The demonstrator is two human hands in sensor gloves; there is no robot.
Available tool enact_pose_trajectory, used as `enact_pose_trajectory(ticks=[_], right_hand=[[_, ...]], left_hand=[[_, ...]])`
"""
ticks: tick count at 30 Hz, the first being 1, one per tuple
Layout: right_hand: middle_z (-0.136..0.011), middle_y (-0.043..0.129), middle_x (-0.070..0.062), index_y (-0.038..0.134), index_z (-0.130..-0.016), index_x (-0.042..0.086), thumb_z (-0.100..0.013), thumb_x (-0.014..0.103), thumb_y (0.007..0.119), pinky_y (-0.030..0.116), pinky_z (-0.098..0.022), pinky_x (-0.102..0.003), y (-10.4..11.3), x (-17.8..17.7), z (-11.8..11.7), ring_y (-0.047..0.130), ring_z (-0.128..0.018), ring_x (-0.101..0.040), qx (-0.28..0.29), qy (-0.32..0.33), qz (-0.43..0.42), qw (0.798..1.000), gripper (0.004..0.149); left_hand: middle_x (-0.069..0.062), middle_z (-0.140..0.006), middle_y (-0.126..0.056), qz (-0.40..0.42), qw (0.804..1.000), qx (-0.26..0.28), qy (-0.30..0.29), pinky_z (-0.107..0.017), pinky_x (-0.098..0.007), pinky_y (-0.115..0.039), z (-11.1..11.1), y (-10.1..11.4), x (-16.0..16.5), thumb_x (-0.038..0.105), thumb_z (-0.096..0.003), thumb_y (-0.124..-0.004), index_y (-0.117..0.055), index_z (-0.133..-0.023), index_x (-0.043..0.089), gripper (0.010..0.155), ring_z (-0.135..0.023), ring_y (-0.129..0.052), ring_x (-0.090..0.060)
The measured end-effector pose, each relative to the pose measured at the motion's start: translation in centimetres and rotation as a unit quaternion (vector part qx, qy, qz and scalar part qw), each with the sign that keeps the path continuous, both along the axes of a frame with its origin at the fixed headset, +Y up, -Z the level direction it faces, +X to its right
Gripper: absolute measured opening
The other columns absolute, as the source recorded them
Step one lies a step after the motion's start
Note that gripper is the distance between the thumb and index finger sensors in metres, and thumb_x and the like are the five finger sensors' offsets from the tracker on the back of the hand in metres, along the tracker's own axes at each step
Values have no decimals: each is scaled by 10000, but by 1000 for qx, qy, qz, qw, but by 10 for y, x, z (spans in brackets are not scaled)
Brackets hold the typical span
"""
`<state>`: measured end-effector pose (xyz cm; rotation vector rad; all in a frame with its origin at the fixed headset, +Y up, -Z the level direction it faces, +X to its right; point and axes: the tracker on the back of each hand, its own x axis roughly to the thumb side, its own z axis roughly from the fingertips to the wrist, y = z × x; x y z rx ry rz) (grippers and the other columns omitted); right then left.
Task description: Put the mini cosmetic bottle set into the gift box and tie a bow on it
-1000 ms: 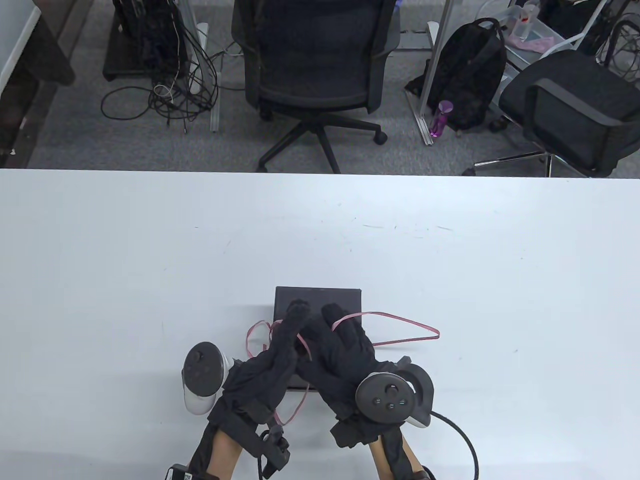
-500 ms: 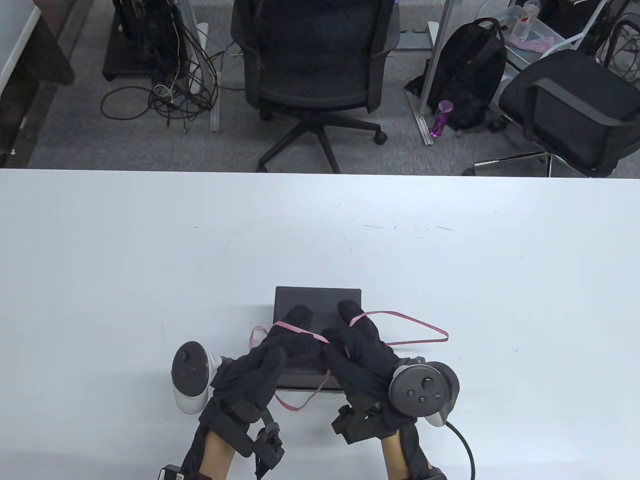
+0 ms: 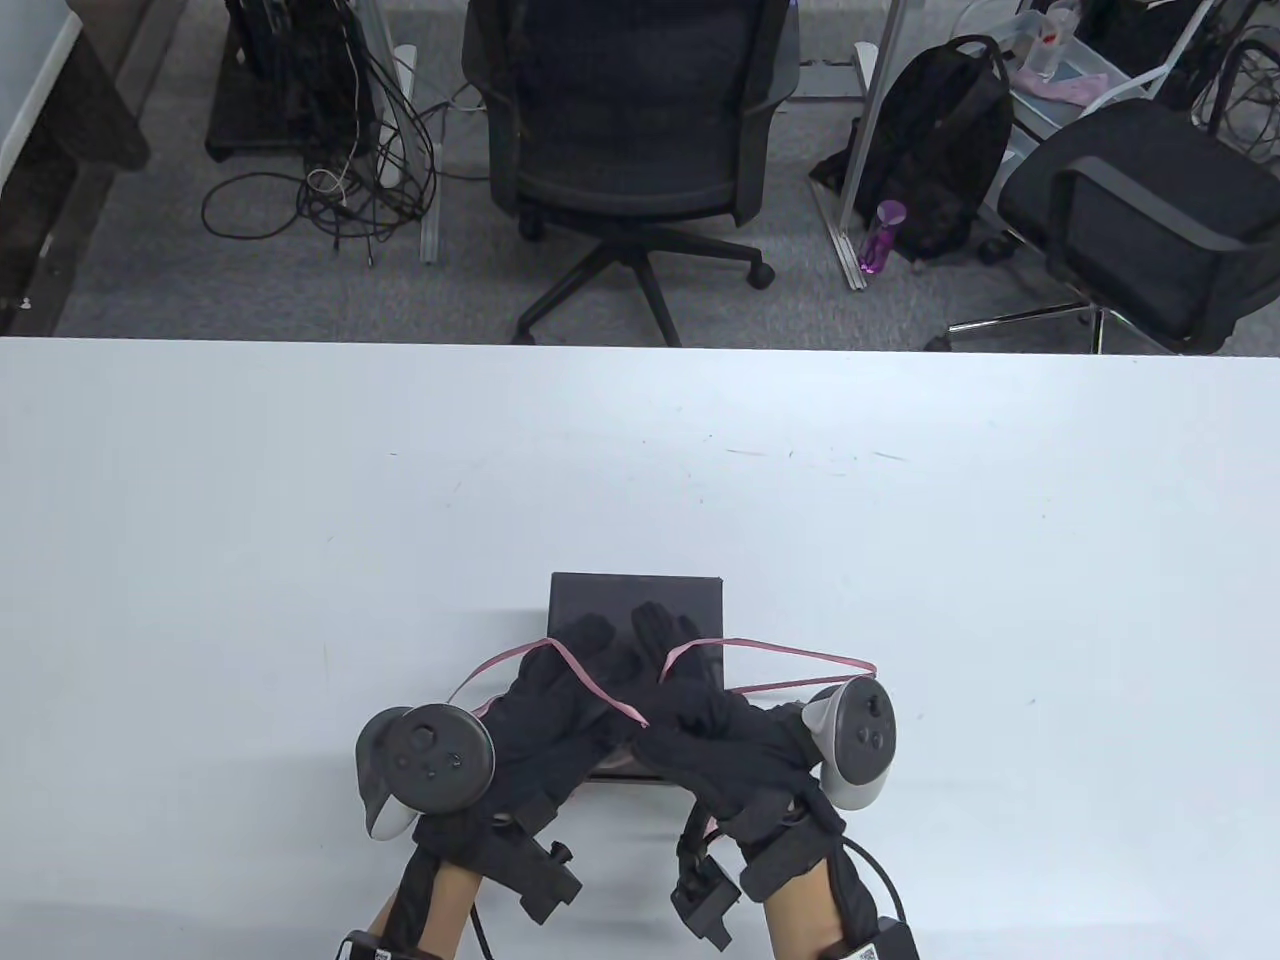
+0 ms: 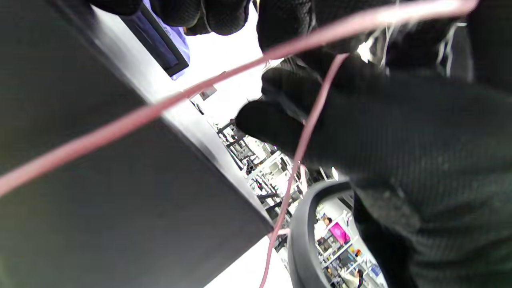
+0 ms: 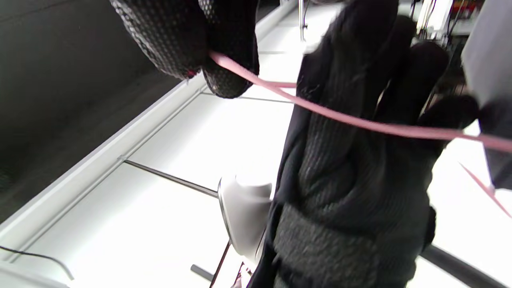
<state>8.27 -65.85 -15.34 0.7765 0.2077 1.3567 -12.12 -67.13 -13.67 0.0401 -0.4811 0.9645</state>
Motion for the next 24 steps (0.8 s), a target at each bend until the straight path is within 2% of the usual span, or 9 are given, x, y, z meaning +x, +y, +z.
enact_pose_trajectory(ticks=[3, 7, 8, 10, 13, 16, 19, 21, 24], right_hand=[[-1116, 114, -401, 796, -888, 54, -619, 335, 740, 203, -520, -868, -2, -10, 4, -81, -804, -641, -9, 14, -4, 1000, 393], [-1121, 150, -397, 800, -885, 55, -619, 338, 741, 231, -520, -866, -1, -10, 5, -35, -808, -664, -3, 8, 6, 1000, 392], [-1120, 191, -407, 804, -879, 44, -618, 329, 745, 259, -522, -866, 1, -7, 4, 26, -824, -687, -9, 3, 6, 1000, 391], [-1106, 344, -435, 825, -846, -18, -603, 281, 776, 332, -545, -866, 6, 3, 3, 212, -886, -708, -23, -25, 24, 999, 388], [-1050, 614, -404, 864, -802, -52, -581, 261, 815, 559, -582, -779, 18, 32, -2, 567, -874, -674, 20, -91, 141, 986, 386], [-1055, 635, -384, 876, -804, -36, -575, 272, 826, 585, -594, -759, 26, 62, -7, 599, -881, -653, 57, -158, 324, 931, 387], [-1049, 647, -379, 901, -797, -11, -553, 275, 848, 618, -593, -726, 23, 82, -10, 639, -860, -637, 43, -232, 431, 871, 380], [-1024, 694, -353, 911, -799, 5, -538, 275, 858, 707, -555, -626, 19, 92, -13, 750, -780, -569, 21, -265, 461, 846, 379], [-907, 816, -341, 879, -847, -2, -551, 227, 824, 884, -299, -319, 11, 108, -17, 979, -411, -179, -26, -311, 454, 834, 378]], left_hand=[[-206, -1195, -486, -7, 1000, 3, 2, -729, -706, -576, 2, 0, 5, 514, -546, -761, -632, -1089, 117, 685, -1081, -557, -556], [-173, -1158, -589, 16, 999, 18, 28, -713, -687, -619, 3, -3, 6, 477, -543, -782, -727, -996, 118, 580, -1050, -642, -531], [-159, -1148, -613, 17, 999, 14, 34, -707, -684, -635, 2, -1, 3, 425, -562, -775, -773, -948, 153, 472, -1045, -658, -522], [-159, -1151, -622, 11, 1000, 5, 15, -708, -691, -630, 0, 4, -6, 423, -559, -780, -801, -933, 171, 451, -1055, -643, -526], [-169, -1162, -620, -36, 998, -50, -17, -716, -693, -626, -3, 14, -29, 414, -571, -771, -791, -949, 181, 445, -1061, -643, -532], [-176, -1188, -595, -118, 986, -120, -23, -736, -693, -615, -4, 20, -57, 424, -588, -756, -766, -981, 233, 437, -1084, -623, -533], [-169, -1156, -671, -146, 978, -140, 47, -716, -646, -689, -7, 16, -84, 397, -580, -771, -789, -971, 208, 434, -1026, -741, -509], [-177, -1137, -683, -145, 972, -160, 90, -655, -537, -786, -9, 12, -100, 378, -586, -764, -777, -977, 197, 431, -897, -896, -402], [-207, -1087, -693, -101, 966, -185, 151, -420, -288, -908, -9, 6, -122, 330, -611, -718, -696, -1010, 170, 430, -530, -1053, -140]])
